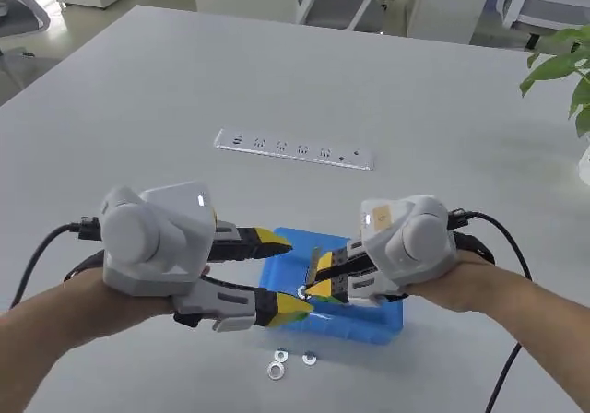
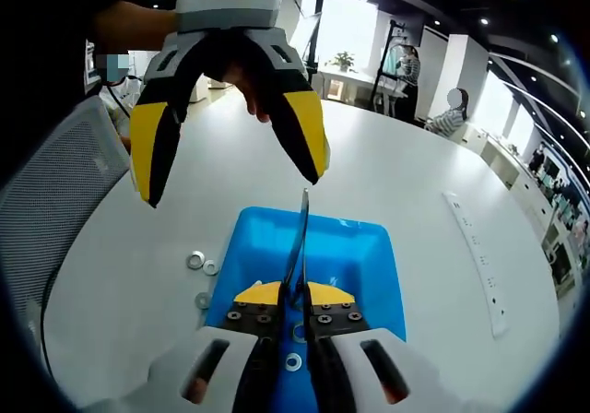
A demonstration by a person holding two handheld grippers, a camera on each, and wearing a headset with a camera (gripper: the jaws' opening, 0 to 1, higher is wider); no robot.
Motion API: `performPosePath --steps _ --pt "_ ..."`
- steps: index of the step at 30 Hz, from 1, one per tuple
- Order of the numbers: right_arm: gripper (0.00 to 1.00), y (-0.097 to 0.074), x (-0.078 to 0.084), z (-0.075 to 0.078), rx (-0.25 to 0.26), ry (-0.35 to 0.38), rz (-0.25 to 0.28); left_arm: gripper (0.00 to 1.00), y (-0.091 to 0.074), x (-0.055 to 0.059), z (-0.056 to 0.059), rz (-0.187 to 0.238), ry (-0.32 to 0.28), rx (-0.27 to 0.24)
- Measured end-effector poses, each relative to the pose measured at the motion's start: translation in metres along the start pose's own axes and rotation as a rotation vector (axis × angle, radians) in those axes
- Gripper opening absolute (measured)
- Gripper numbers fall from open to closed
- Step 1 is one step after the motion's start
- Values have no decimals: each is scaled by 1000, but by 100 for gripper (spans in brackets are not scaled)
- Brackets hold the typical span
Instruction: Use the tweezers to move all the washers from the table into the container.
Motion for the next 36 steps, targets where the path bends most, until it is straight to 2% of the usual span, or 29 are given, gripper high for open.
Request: performPosePath --steps 3,10,13,21,36 --pt "8 0 0 0 -2 -4 -1 37 4 -2 -5 -3 25 -6" --pt "8 2 -2 0 -8 -19 -6 25 9 -10 -13 -7 73 2" --pt "8 2 -2 0 -6 -25 -8 20 11 -10 -17 -18 104 -12" --pt "8 2 -2 0 -6 -32 -10 7 13 -11 -17 -18 115 2" --pt "11 3 -4 -2 0 -51 -36 5 14 -9 -15 -32 116 14"
Point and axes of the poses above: the centre of the closed fingertips' face, and the gripper's own axes: y roughly forward along the fingers, z roughly to its right, x roughly out of its underside, the point moved 2 cm from there along -y, roughly backward along the fingers, and after that the axes turned 13 degrees about -y, right-handed, at the moved point
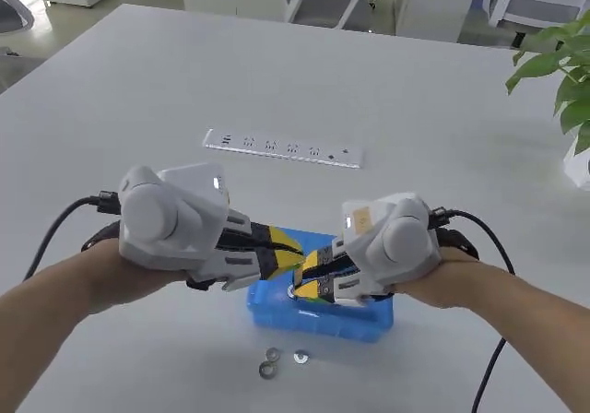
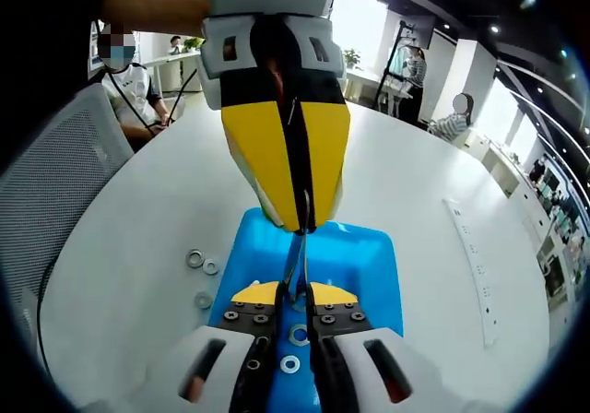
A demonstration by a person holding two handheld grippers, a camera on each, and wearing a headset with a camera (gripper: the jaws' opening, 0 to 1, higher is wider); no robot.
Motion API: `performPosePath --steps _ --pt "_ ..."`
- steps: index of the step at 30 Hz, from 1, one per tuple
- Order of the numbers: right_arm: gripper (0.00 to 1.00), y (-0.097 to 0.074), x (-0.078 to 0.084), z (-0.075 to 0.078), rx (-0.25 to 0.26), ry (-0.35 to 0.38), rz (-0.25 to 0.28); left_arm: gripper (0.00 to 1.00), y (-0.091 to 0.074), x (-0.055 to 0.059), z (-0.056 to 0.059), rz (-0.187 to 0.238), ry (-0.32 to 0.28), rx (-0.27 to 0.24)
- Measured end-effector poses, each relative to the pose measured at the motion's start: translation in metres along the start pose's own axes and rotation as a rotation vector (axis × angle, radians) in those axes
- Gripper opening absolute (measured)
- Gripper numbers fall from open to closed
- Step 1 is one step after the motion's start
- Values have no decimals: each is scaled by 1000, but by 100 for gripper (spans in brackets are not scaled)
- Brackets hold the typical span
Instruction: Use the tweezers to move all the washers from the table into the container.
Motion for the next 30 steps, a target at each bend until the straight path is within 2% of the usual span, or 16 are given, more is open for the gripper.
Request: performPosePath --steps 12,21,24,30 --pt "12 -18 -5 2 34 14 4 5 -1 -1 2 -14 -3 -9" --pt "21 -52 -2 0 128 107 -6 5 -1 -5 3 -14 -4 -18" --pt "25 -64 2 -5 155 139 -15 5 -2 -5 4 -24 -6 -21" --pt "29 -84 7 -12 212 206 -19 5 -5 -11 6 -18 -4 -27"
Point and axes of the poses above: the centre of the closed fingertips' face, and the gripper's own axes: y roughly forward along the fingers, z roughly to its right, x roughly out of its underside, the point moved 2 cm from there along -y, roughly backward along the fingers, and after that the axes turned 13 degrees about -y, right-handed, at the moved point
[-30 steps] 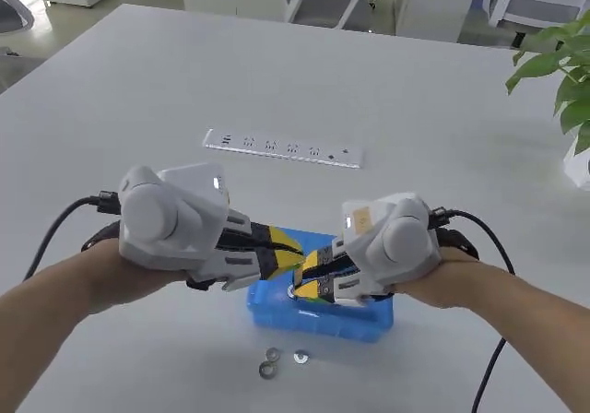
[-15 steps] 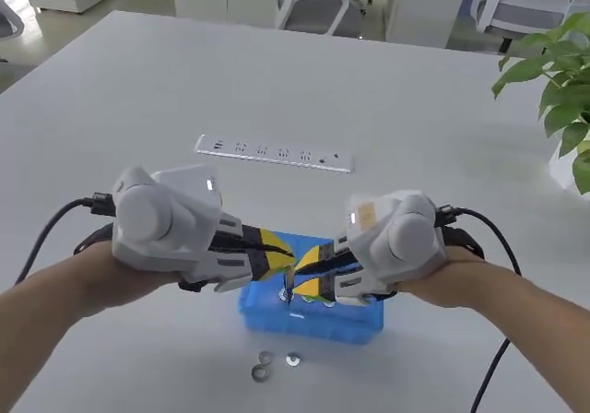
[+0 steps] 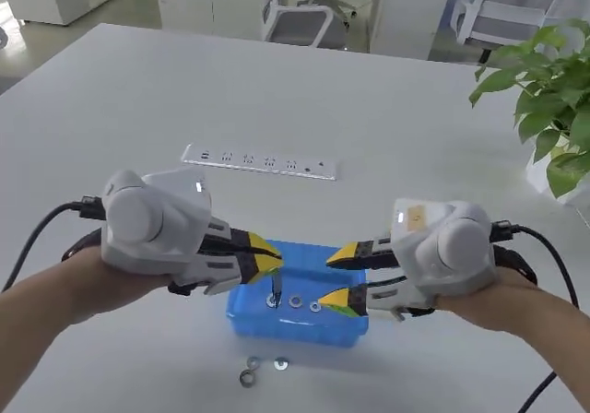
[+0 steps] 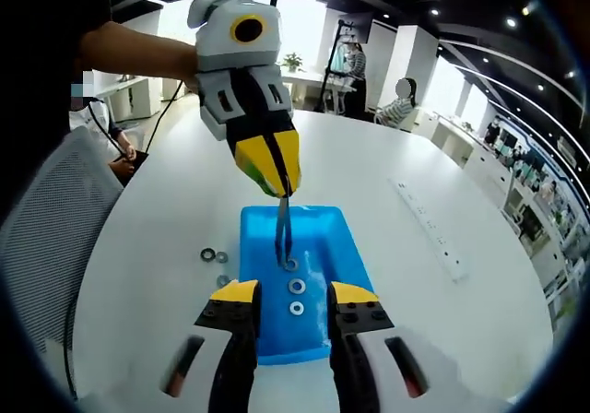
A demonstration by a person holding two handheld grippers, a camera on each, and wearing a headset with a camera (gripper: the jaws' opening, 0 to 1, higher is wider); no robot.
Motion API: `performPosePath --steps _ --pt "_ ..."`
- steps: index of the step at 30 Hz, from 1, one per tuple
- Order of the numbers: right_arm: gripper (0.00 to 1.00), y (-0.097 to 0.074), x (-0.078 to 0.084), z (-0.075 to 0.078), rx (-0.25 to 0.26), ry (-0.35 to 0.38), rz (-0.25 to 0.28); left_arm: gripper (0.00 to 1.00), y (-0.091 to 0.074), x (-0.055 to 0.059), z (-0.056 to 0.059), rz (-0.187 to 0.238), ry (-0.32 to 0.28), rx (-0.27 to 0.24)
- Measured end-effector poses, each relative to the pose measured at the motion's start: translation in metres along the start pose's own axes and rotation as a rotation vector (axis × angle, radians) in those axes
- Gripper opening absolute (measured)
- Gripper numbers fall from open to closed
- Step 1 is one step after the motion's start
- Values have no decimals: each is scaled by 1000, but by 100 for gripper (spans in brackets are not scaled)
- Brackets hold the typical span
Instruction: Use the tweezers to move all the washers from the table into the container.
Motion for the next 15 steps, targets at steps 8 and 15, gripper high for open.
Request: performPosePath --steps 8,15 --pt "35 -21 5 -9 50 75 -12 5 -8 -12 5 -4 7 -3" --pt "42 -35 7 -23 80 142 -22 5 -17 -21 11 -21 28 -12"
Point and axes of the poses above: the centre of the closed fingertips' face, and the gripper's own axes: y roughly forward along the fingers, z roughly to its right, x roughly out of its underside, the point moved 2 cm from there along -y, roughly backward along the fingers, and after that the axes turned 13 degrees about -y, right-handed, at the moved point
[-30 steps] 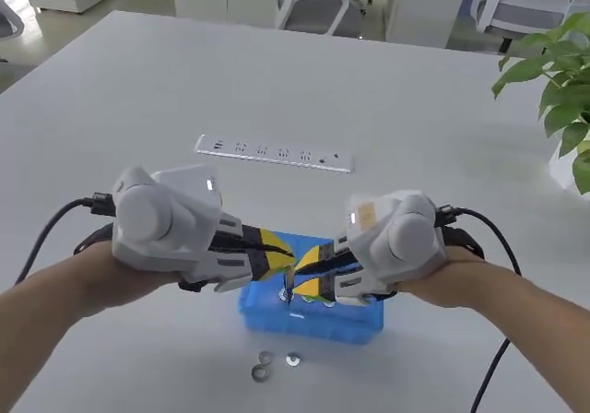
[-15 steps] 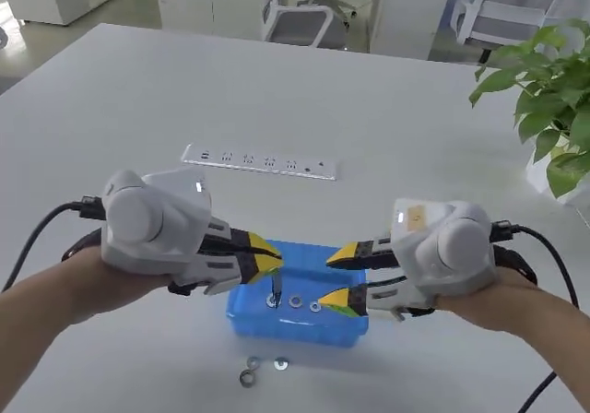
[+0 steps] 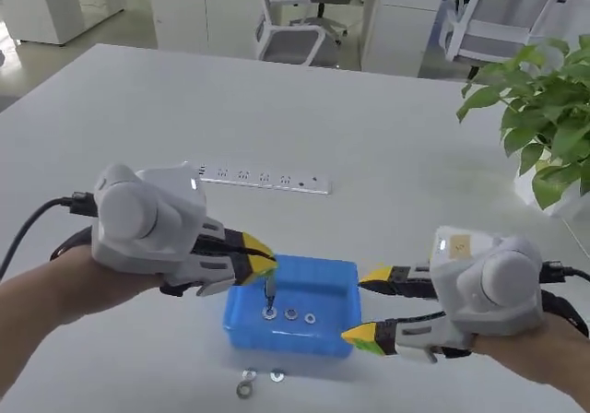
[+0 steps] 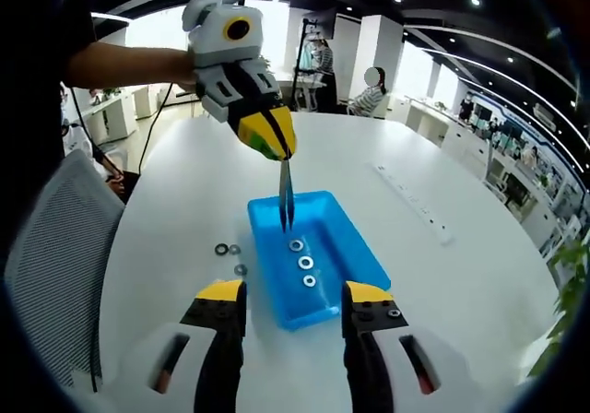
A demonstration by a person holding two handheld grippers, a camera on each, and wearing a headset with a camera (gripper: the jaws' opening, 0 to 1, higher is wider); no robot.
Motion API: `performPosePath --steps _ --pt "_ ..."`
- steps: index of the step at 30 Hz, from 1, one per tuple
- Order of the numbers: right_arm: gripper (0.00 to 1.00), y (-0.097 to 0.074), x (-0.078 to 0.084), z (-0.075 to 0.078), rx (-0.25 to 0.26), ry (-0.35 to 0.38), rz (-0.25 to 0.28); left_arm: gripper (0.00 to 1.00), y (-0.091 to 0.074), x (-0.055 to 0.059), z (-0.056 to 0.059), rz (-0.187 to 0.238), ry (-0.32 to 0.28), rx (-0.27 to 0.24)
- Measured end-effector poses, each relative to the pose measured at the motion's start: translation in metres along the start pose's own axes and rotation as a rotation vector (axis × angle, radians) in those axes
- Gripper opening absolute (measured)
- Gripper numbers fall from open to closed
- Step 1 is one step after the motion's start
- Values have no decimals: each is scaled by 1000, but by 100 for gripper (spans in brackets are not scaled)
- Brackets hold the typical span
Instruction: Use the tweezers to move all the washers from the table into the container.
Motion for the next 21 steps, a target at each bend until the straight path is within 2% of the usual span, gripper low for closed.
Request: performPosePath --steps 6,14,21 --pt "47 -6 4 -13 5 39 -18 5 -9 -5 7 -38 18 2" --pt "56 -14 8 -25 25 90 -29 5 -18 -11 14 -50 22 0" --pt "63 -21 11 -31 32 113 -40 5 -27 -20 25 -46 32 29"
Point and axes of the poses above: the centre of the closed fingertips' face, and the gripper's own axes: y roughly forward along the fingers, z roughly to its right, x roughly out of its underside, the point moved 2 cm from there along -y, roughly backward along the fingers, and after that the axes turned 13 degrees about -y, right-handed, at the moved point
